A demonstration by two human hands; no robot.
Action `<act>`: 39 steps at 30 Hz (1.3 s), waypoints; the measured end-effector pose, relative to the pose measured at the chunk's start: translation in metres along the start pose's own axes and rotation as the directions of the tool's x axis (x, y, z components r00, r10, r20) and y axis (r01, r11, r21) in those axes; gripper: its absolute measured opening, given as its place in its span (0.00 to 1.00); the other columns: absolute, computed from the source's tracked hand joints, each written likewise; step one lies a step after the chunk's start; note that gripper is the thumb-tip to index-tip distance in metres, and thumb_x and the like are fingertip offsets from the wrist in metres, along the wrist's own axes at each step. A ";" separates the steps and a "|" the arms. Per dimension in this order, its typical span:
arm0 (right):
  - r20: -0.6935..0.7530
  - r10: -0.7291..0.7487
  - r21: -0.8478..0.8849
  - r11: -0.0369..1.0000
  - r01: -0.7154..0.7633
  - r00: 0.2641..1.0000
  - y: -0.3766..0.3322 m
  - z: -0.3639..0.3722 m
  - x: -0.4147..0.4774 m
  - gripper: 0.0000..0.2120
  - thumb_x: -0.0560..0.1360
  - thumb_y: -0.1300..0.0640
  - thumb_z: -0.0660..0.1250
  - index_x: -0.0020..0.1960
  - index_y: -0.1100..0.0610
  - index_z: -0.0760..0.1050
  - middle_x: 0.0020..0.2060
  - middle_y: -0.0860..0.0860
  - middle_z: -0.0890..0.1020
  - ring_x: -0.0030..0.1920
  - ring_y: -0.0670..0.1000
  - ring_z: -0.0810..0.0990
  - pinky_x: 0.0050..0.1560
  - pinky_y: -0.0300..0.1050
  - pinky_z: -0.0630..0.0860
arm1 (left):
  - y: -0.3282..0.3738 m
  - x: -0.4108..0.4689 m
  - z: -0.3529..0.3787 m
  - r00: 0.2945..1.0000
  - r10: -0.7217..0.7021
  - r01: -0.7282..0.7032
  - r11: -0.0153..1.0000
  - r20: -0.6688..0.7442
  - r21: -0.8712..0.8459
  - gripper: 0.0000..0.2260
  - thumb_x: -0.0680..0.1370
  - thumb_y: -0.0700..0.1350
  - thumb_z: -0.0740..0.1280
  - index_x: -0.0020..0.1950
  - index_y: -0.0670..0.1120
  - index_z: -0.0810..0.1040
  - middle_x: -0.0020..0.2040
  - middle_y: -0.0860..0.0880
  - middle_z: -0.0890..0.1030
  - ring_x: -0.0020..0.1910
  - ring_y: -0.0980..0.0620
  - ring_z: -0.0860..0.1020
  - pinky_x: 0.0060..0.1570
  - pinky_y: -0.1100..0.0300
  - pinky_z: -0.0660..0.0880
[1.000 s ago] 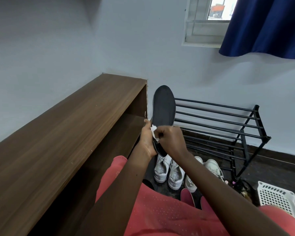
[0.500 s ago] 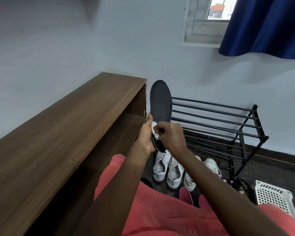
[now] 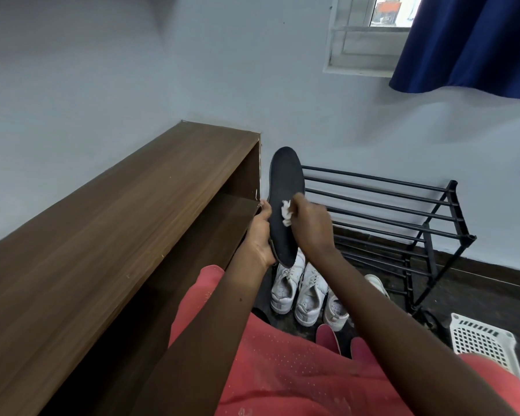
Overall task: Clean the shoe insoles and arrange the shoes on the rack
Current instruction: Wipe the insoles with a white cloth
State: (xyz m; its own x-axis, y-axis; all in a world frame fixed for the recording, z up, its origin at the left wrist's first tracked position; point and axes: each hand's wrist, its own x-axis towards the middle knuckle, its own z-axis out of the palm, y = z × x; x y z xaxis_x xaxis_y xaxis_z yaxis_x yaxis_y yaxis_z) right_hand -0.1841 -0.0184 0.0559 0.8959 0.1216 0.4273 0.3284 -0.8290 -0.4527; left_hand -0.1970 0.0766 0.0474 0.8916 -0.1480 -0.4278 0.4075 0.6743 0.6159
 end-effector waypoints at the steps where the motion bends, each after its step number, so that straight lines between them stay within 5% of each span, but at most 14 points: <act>1: -0.005 0.069 0.050 0.996 -0.068 0.998 0.001 -0.002 0.006 0.07 0.73 0.69 0.58 0.46 0.62 0.72 0.37 0.63 0.80 0.39 0.63 0.77 0.33 0.48 0.64 | -0.001 0.000 0.000 1.000 0.010 -0.011 1.000 0.024 0.011 0.28 0.79 0.64 0.51 0.55 0.43 0.79 0.43 0.43 0.84 0.40 0.46 0.83 0.39 0.56 0.81; 4: 0.006 0.144 0.242 0.960 -0.142 0.990 0.003 -0.003 0.008 0.07 0.69 0.71 0.59 0.41 0.61 0.72 0.36 0.59 0.81 0.40 0.62 0.78 0.37 0.53 0.73 | 0.000 -0.001 -0.004 0.996 0.051 -0.049 0.998 0.075 -0.031 0.26 0.80 0.61 0.51 0.58 0.42 0.78 0.43 0.43 0.84 0.39 0.47 0.84 0.37 0.55 0.82; 9: 0.048 0.177 0.445 0.878 -0.179 0.983 0.000 -0.013 -0.011 0.12 0.67 0.73 0.63 0.36 0.57 0.71 0.36 0.51 0.82 0.39 0.43 0.81 0.41 0.45 0.80 | -0.003 -0.006 -0.018 0.966 0.162 -0.131 0.979 0.202 -0.157 0.29 0.77 0.60 0.57 0.72 0.42 0.67 0.67 0.41 0.72 0.63 0.43 0.73 0.62 0.50 0.71; 11: 0.074 0.173 0.449 0.874 -0.188 0.982 -0.005 -0.015 -0.019 0.16 0.68 0.73 0.64 0.34 0.53 0.69 0.33 0.49 0.80 0.38 0.39 0.80 0.39 0.43 0.80 | -0.007 -0.005 -0.018 0.966 0.152 -0.126 0.983 0.209 -0.132 0.30 0.76 0.60 0.60 0.69 0.40 0.69 0.62 0.41 0.75 0.58 0.45 0.75 0.59 0.52 0.72; 14: 0.091 0.099 0.405 0.906 -0.128 0.991 -0.014 -0.010 -0.033 0.18 0.67 0.74 0.62 0.32 0.51 0.66 0.31 0.49 0.78 0.39 0.48 0.82 0.38 0.53 0.80 | -0.007 0.001 -0.017 0.975 0.140 -0.124 0.988 0.174 -0.096 0.28 0.74 0.62 0.63 0.60 0.40 0.77 0.55 0.41 0.78 0.55 0.44 0.75 0.54 0.52 0.72; 16: 0.089 0.046 0.335 0.939 -0.073 0.995 -0.018 -0.006 -0.042 0.15 0.68 0.73 0.61 0.33 0.53 0.67 0.31 0.53 0.79 0.36 0.55 0.81 0.35 0.55 0.78 | -0.008 0.004 -0.016 0.989 0.098 -0.088 0.992 0.107 -0.094 0.28 0.76 0.62 0.61 0.61 0.39 0.77 0.59 0.38 0.77 0.59 0.41 0.75 0.60 0.49 0.70; 20: 0.069 -0.040 0.128 0.991 0.031 0.997 -0.015 -0.008 -0.043 0.10 0.72 0.71 0.58 0.39 0.58 0.70 0.32 0.60 0.79 0.34 0.61 0.77 0.30 0.48 0.66 | -0.008 0.004 -0.016 0.996 0.077 -0.072 0.992 0.053 -0.101 0.29 0.79 0.61 0.57 0.67 0.38 0.72 0.65 0.37 0.74 0.61 0.41 0.75 0.64 0.49 0.70; 23: 0.026 0.023 0.085 0.996 -0.025 0.999 -0.005 -0.010 -0.022 0.09 0.71 0.71 0.57 0.41 0.61 0.73 0.33 0.62 0.79 0.35 0.62 0.76 0.33 0.45 0.59 | -0.012 0.003 -0.018 0.993 0.104 -0.101 0.994 0.061 -0.041 0.26 0.79 0.60 0.55 0.57 0.39 0.79 0.54 0.40 0.79 0.50 0.45 0.78 0.54 0.53 0.72; 34: 0.068 0.117 0.240 0.962 -0.130 0.991 -0.002 0.003 -0.042 0.12 0.67 0.72 0.58 0.36 0.56 0.71 0.32 0.55 0.80 0.36 0.58 0.78 0.36 0.55 0.75 | -0.008 0.000 -0.020 0.987 0.160 -0.160 0.987 0.028 -0.020 0.30 0.79 0.61 0.53 0.67 0.37 0.72 0.51 0.39 0.79 0.42 0.45 0.80 0.44 0.56 0.78; 39: 0.050 0.074 0.213 0.974 -0.083 0.996 -0.006 0.002 -0.057 0.11 0.69 0.72 0.58 0.38 0.58 0.72 0.31 0.57 0.79 0.33 0.59 0.78 0.33 0.53 0.73 | -0.011 0.007 -0.024 0.990 0.144 -0.143 0.987 0.003 -0.068 0.31 0.79 0.63 0.52 0.59 0.37 0.76 0.54 0.37 0.79 0.50 0.42 0.78 0.57 0.50 0.73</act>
State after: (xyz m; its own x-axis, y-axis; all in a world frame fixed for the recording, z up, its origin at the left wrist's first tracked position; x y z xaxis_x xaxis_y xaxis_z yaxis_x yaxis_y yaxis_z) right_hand -0.2364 -0.0190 0.0333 0.9315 0.0876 0.3529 0.3094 -0.7009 -0.6427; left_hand -0.2004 0.0855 0.0217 0.9417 -0.0519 -0.3324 0.2609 0.7364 0.6243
